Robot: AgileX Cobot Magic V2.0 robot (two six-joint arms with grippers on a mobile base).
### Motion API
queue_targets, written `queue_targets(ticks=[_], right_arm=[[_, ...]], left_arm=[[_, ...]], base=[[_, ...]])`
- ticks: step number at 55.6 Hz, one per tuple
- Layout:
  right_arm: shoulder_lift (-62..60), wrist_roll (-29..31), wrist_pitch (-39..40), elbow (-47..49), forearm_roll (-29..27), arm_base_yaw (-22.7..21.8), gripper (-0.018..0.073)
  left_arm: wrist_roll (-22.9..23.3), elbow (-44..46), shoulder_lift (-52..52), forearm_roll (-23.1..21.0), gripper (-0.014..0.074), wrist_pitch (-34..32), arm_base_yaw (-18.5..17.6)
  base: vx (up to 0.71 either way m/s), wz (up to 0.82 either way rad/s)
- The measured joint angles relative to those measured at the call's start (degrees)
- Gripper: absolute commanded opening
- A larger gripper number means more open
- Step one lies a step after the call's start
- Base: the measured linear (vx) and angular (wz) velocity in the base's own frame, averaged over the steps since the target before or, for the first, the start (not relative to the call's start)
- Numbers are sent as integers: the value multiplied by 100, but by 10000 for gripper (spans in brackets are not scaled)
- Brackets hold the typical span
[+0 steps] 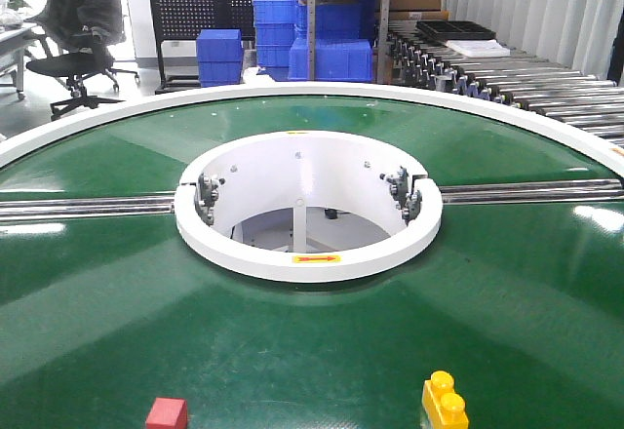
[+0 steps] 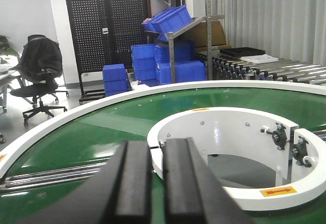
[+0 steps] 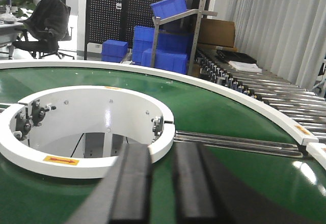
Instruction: Pick red and yellow blocks into blue bin
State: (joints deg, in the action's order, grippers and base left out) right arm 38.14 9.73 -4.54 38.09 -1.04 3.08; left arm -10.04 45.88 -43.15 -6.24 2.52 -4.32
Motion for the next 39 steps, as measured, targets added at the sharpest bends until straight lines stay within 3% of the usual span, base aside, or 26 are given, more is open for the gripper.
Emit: queue_targets(ticks=[6,12,17,24,31,39], right_arm=[[0,0,-25,0,0,0,603],[0,-59,106,0,-23,0,673],[45,-113,20,38,-24,39,666],[653,-126,-883,417,-24,475,631],[1781,-237,-1884,1039,-24,854,594],[3215,-785,-2784,1854,-39,902,564]], left_arm=[[0,0,0,0,493,0,0],[0,0,0,0,527,5,0],[0,0,0,0,522,5,0],[0,0,0,0,519,5,0],[0,0,0,0,519,5,0],[0,0,0,0,519,10,0]], base=[[0,0],[0,0],[0,0],[0,0],[0,0],[0,0]])
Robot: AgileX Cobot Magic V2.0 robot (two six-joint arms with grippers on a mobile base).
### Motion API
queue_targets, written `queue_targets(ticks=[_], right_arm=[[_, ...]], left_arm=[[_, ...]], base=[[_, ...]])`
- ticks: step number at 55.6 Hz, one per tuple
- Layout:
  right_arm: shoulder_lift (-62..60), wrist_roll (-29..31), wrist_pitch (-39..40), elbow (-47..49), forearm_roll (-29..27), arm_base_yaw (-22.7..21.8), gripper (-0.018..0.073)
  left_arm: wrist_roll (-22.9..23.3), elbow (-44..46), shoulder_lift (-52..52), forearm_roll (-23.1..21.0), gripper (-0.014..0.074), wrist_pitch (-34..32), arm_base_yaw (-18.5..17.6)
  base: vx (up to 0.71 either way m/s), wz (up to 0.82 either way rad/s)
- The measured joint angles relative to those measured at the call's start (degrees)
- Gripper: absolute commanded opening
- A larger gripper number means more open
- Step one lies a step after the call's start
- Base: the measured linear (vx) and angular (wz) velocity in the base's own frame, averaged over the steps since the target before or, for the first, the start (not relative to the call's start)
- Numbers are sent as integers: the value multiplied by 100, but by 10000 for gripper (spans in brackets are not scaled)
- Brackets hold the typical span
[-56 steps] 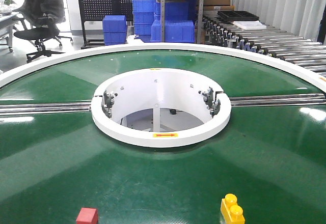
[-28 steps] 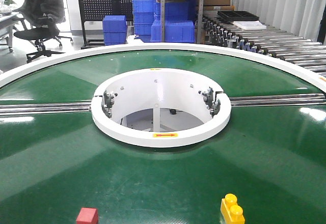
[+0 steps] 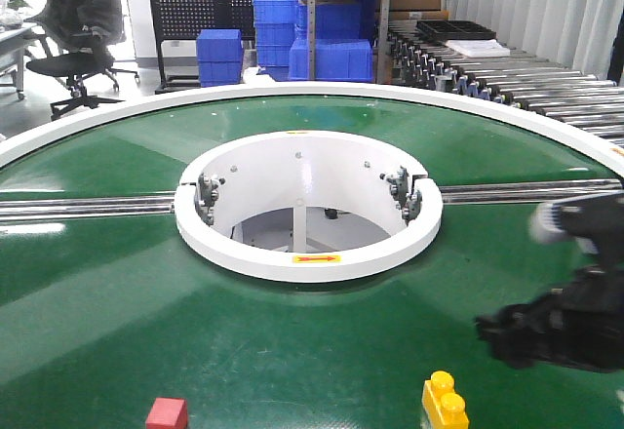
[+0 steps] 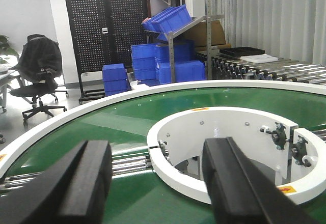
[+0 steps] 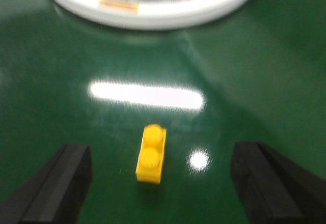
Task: Pick red and yellow blocks into blue bin
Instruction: 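Reach the right gripper down and grasp the yellow brick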
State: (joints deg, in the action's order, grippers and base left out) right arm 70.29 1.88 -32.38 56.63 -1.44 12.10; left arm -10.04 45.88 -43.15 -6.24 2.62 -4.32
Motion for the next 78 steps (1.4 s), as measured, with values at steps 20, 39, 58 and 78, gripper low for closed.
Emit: queue_targets(ticks=[20,39,58,78], right_arm=[[2524,-188,-1162,1531,12,0,545],[3637,-188,-872,1685,-121,0,544],[4249,-188,-406,1703,-486,0,160],[4050,-86,-423,1712,-492,0,-11]], left_arm=[[0,0,0,0,519,59,0],[0,0,0,0,519,98,0],[-6,0,0,0,519,102,0],[0,0,0,-12,519,137,0]], base=[[0,0],[0,0],[0,0],[0,0]])
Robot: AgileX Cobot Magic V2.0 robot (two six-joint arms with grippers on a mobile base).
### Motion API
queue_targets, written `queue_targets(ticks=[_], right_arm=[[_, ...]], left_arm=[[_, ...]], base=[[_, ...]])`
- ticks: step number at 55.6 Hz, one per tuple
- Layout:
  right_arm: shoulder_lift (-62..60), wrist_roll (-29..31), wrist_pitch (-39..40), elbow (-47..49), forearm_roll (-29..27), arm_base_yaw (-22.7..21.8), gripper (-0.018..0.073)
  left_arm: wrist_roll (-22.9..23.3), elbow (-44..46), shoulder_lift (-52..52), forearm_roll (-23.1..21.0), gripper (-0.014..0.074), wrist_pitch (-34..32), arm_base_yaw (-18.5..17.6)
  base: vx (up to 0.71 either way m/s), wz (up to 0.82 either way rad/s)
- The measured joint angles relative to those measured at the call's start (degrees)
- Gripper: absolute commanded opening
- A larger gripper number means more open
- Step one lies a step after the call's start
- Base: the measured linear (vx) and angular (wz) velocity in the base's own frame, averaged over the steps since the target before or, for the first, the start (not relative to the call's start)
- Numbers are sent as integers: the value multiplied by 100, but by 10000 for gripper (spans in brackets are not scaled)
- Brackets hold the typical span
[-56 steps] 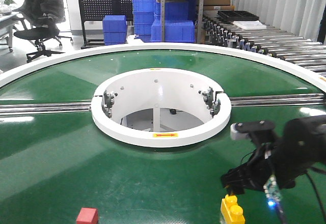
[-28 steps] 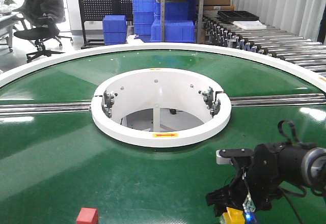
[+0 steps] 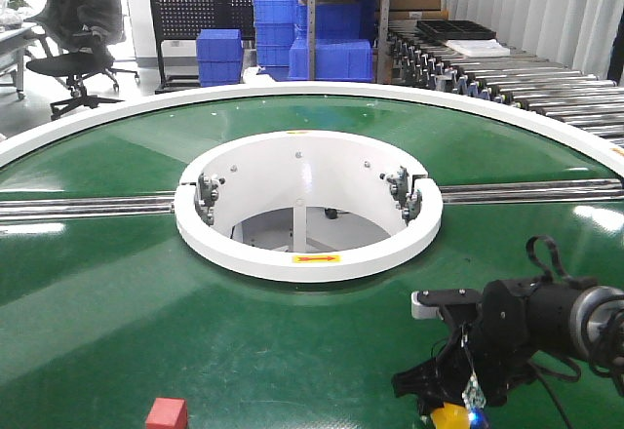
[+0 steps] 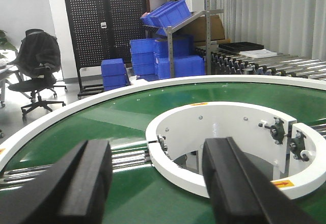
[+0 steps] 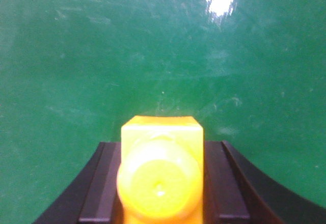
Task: Pick red and yellow blocks into blue bin
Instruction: 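Reach the right gripper down and grasp the yellow brick, then reach the left gripper down and grasp the red cube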
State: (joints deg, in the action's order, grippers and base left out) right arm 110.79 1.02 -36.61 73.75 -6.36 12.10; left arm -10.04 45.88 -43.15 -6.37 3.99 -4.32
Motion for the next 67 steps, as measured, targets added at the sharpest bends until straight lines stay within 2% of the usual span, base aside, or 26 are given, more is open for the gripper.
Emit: queue_targets(ticks=[6,14,22,34,42,53,67], right_arm=[[-313,96,-5,0,0,0,-11],[-653,249,-5,0,0,0,-11],[-736,286,-30,0,0,0,-11],[-736,286,-186,0,0,0,-11],[-736,289,-198,0,0,0,-11],[-736,289,-209,0,0,0,-11],[-736,289,-237,0,0,0,-11]], left_arm=[[0,143,-9,-12,519,307,-34],[0,503,-256,-138,519,1239,-238],[0,611,-1087,-434,519,1717,-492],[0,611,-2684,-633,519,1800,-1000],[79,681,-3722,-784,519,1732,-1207],[378,1103,-4739,-816,519,1899,-1235],[510,1656,-5598,-821,519,2016,-1235]], base=[[0,0],[0,0],[0,0],[0,0],[0,0],[0,0],[0,0]])
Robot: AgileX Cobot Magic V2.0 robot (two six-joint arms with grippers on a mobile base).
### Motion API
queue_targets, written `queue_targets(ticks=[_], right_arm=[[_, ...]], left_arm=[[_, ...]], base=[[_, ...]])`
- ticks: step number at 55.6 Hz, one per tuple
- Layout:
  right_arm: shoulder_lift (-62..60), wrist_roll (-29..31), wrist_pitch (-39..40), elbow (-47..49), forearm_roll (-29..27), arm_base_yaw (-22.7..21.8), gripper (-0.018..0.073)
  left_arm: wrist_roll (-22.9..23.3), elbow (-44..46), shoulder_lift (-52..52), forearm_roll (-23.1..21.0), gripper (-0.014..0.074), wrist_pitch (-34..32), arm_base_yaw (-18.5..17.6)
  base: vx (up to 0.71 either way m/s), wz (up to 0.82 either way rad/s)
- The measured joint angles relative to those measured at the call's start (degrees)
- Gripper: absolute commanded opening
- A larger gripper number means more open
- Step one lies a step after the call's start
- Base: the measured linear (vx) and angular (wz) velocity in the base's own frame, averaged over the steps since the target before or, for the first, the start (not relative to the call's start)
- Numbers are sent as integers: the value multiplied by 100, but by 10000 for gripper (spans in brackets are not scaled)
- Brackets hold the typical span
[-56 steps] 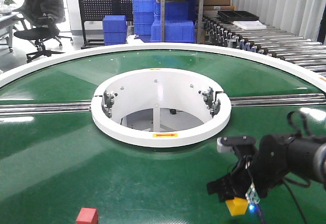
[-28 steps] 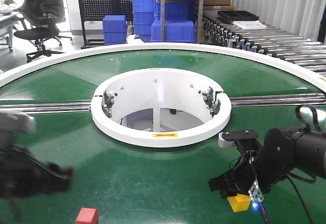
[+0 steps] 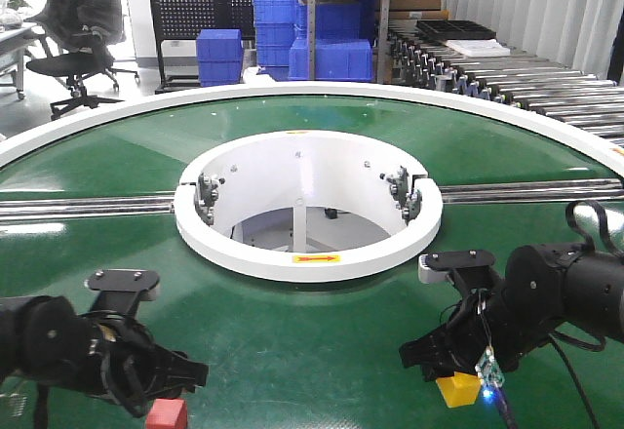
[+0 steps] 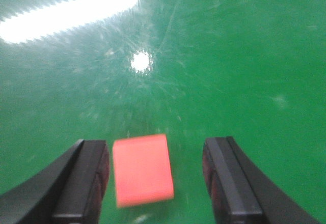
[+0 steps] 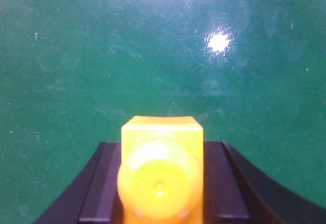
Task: Pick red and yellow blocks into blue bin
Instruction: 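Reach the left gripper down and grasp the red cube, then lift both held blocks up off the green table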
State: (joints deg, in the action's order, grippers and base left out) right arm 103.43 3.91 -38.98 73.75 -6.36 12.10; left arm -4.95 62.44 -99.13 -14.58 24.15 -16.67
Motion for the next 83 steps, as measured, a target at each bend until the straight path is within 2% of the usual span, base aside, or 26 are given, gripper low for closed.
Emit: queue_targets(ticks=[28,29,33,42,44,58,75,83], right_arm=[[0,3,-12,0,0,0,-11],[0,3,-12,0,4,0,-11],[0,3,-12,0,4,0,-11],[0,10,-12,0,-1,0,-11],[0,10,-12,0,-6,0,-11],[-37,14,-69,0,-6,0,-11],[-804,68,-287,-92,-20,0,-11],[-1743,200,-31,-700,-156,0,-11]], left_arm=[[66,204,-705,256,519,128,0],[154,204,-827,256,430,128,0],[172,204,-836,256,344,132,0],[196,204,-836,266,35,166,0],[191,204,-836,268,-10,181,0],[174,208,-301,273,-9,503,0],[-215,208,2030,278,-6,336,0],[-350,132,3004,278,-5,365,0]], base=[[0,0],[0,0],[0,0],[0,0],[0,0],[0,0],[0,0],[0,0]])
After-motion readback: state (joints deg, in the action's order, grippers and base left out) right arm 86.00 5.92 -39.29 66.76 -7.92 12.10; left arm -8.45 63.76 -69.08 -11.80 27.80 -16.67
